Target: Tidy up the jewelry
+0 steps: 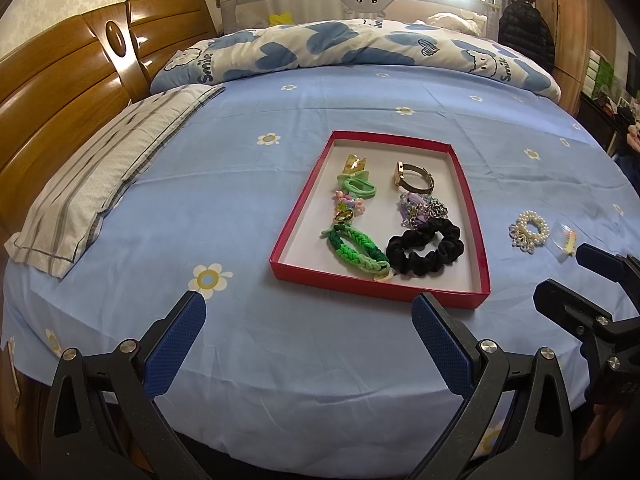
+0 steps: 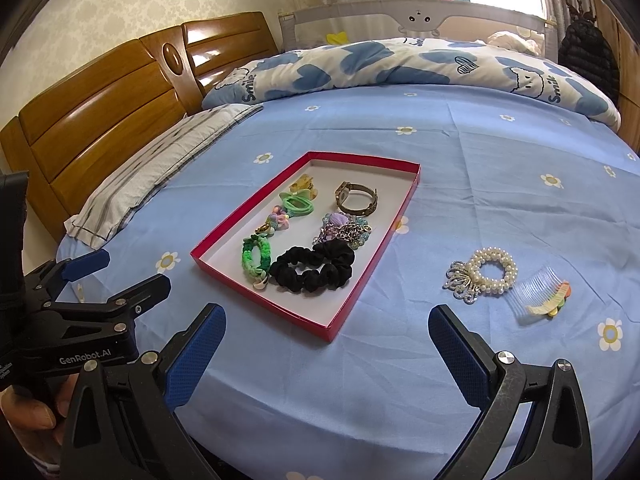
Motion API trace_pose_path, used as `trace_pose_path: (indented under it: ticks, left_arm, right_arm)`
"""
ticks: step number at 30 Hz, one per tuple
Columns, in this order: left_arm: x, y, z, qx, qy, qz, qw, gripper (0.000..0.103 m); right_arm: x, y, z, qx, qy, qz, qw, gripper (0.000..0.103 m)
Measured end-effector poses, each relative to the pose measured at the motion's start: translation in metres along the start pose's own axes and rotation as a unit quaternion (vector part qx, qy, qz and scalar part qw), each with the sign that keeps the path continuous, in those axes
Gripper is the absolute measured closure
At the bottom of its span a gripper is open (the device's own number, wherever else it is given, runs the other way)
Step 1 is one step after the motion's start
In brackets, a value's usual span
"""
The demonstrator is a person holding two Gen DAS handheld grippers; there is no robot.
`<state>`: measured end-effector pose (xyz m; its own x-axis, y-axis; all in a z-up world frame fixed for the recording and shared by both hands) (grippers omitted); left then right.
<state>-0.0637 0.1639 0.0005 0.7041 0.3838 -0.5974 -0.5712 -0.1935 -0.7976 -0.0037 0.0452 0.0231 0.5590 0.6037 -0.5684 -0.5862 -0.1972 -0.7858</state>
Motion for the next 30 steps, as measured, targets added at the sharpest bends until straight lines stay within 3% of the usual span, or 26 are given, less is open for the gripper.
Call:
trace_pose_path:
  ticks: [30]
  left_arm:
    - [0.0026,-0.0011,-0.0022,0.009,0.0,-0.002,1.0,0.0]
  right_arm:
    - [0.0003,-0.0025,0.0028,-0.001,-0.001,-0.001,1.0,0.001]
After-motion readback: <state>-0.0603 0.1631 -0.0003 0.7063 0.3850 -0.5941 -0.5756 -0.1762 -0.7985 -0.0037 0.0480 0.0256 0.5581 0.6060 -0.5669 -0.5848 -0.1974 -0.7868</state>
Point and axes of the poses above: each gripper's, at about its wrist camera, not at the fingertips, and x roughly the way its jaws point, z to its left, y to its underside, the point moved 5 cm from there along x, roughly the way its jaws point, and after that the axes turned 13 degrees about -z, right-handed, at the moved point
